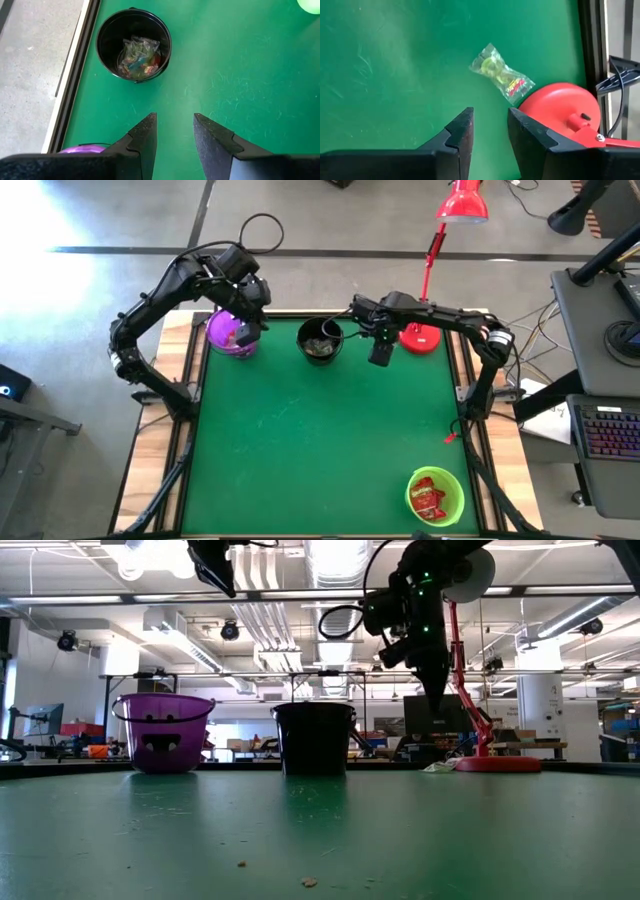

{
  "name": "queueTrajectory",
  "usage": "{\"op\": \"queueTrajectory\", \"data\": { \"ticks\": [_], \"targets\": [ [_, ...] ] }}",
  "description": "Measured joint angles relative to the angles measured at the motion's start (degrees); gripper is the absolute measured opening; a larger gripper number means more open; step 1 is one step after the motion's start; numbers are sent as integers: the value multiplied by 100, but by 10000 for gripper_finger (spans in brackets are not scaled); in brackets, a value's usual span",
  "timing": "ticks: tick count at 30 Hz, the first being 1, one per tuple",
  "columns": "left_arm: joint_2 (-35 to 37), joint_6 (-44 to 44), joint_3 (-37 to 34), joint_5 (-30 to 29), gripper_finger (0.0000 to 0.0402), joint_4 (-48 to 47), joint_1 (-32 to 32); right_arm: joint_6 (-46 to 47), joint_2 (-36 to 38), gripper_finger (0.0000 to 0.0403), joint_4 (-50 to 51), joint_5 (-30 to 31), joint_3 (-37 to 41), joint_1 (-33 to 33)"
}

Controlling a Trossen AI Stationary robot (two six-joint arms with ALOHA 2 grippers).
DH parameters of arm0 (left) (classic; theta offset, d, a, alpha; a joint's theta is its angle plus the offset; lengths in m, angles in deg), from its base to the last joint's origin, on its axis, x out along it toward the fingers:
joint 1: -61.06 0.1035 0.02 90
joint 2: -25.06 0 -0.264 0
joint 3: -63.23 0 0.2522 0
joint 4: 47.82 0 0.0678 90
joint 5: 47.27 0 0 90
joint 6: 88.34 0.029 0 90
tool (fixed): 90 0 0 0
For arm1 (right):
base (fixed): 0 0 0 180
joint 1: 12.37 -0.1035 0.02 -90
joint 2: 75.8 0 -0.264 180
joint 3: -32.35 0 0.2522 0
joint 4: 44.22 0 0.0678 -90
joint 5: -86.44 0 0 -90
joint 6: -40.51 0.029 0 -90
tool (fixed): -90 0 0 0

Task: Sort candy
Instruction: Put the green gummy into the black bucket

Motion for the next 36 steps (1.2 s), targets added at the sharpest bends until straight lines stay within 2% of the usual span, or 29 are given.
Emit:
{"op": "queueTrajectory", "data": {
  "ticks": [7, 12, 18, 26, 31, 36],
  "targets": [
    [0, -8, 0, 0, 110, 2, 0, -22, 0, 153, 275, -307, 2, 1],
    [0, -6, 0, 2, 110, 14, 0, -1044, 0, 179, -155, -302, 13, 1],
    [0, -6, 0, 7, 110, 20, 0, -2105, 0, 182, -863, -311, 49, 38],
    [0, 12, 0, 22, 110, 20, 0, -2326, 2, 180, -1117, -327, 816, 128],
    [0, 59, 0, 22, 110, 19, 0, -2407, 2, 178, -1594, 443, 1287, 128],
    [0, 136, 0, 20, 110, 20, 0, -2406, 2, 178, -1644, 223, 1508, 125]
  ]
}}
